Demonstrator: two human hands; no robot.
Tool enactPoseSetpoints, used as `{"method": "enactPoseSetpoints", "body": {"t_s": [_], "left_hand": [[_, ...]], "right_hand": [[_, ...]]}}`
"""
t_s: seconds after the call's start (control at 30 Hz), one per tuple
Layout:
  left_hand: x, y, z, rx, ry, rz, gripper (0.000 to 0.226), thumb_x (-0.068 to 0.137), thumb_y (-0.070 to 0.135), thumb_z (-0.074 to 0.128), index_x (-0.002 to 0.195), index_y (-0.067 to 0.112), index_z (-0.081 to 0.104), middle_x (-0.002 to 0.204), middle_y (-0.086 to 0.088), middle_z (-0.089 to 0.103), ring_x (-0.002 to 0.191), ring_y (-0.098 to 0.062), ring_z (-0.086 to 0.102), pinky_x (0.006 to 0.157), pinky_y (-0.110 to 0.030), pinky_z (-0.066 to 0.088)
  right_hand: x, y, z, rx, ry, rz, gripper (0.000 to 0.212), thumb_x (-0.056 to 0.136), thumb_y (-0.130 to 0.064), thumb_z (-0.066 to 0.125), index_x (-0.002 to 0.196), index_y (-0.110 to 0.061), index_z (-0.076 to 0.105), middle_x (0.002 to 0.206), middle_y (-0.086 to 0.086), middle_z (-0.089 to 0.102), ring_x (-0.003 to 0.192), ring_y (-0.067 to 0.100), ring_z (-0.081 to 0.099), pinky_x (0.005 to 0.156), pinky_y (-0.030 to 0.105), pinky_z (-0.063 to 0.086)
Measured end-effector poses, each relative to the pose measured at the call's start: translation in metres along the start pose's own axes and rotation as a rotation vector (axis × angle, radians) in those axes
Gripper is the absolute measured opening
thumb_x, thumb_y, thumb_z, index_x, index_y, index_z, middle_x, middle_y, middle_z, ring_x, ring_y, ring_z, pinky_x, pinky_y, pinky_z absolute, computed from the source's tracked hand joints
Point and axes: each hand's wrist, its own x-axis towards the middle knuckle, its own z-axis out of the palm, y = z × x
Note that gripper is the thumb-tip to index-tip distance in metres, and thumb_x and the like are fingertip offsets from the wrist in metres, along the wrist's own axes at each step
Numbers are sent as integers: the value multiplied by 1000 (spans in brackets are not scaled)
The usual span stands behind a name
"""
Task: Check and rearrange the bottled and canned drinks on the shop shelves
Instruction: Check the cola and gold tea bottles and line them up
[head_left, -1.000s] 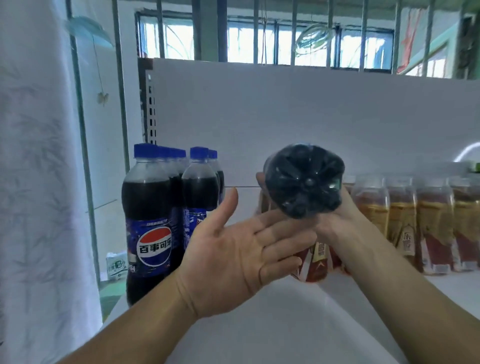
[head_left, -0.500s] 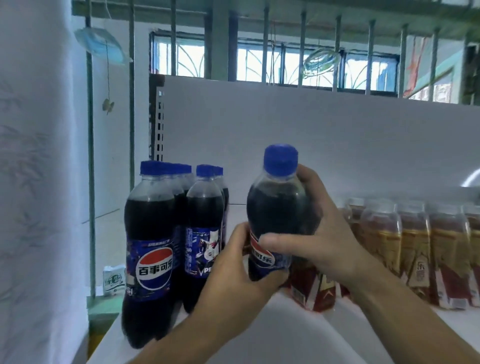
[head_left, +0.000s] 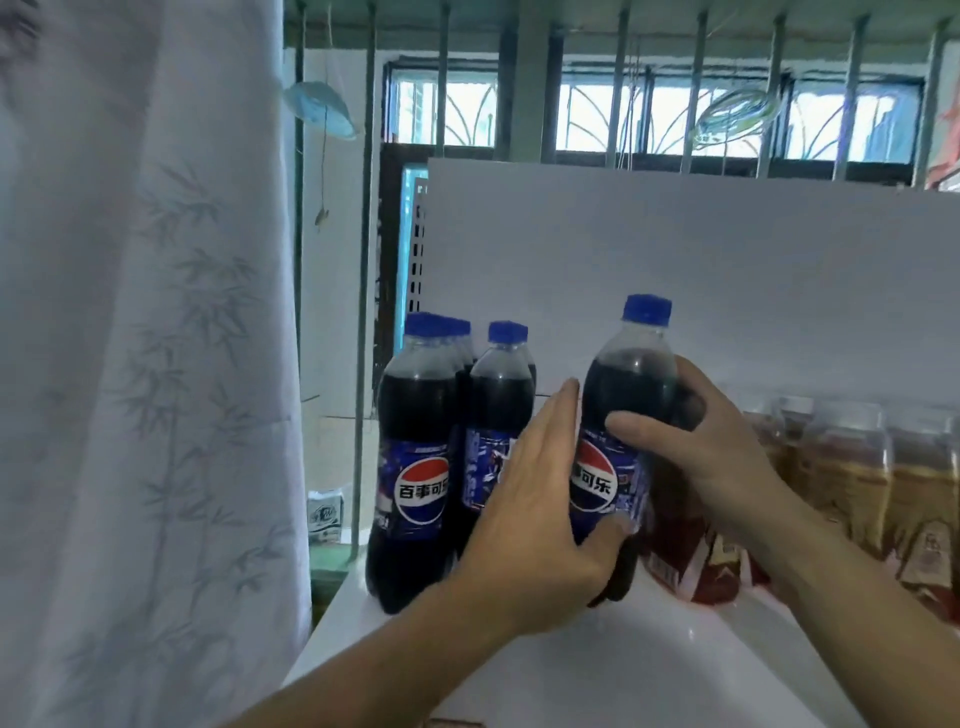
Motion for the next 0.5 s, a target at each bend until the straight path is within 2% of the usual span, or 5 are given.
{"method": "enactPoseSetpoints", "body": {"t_s": [0.13,0.2,0.3,0.4,0.5], "left_hand": [[-35,-8,-33,270,260,457,69,88,24,58,150,24,28,157,9,32,150,-14,24,121,-49,27],[-43,-23,-46,327,418,500,67,85,22,57,148,17,33,156,3,33,151,-20,22,122,-49,24],[-46,-39,-59,213,578,306,73,86,24,58,151,18,26,160,9,26,152,-14,19,124,-35,21],[-52,-44,-59,4,497,-6,83,87,23,69,147,44,16,147,42,18,138,16,21,113,-10,26],[-55,-50,-56,-223,338,-299,88,88,9,72,148,43,17,143,18,38,129,-1,43,95,-12,39]], "right_hand": [[3,1,1,78,1,69,59,58,-31,78,113,-36,59,99,-14,74,95,9,71,72,22,54],[2,0,10,93,-27,120,59,59,-30,78,114,-35,58,104,-10,71,98,13,69,73,23,53],[-5,1,27,34,-96,173,55,62,-39,77,111,-43,54,112,-13,66,100,6,65,75,23,50],[-10,1,29,70,-87,242,58,62,-35,80,113,-44,54,117,-9,66,104,9,65,80,27,51],[-18,3,26,-24,-196,310,61,71,-29,81,122,-43,51,115,-18,65,99,0,63,76,19,48]]}}
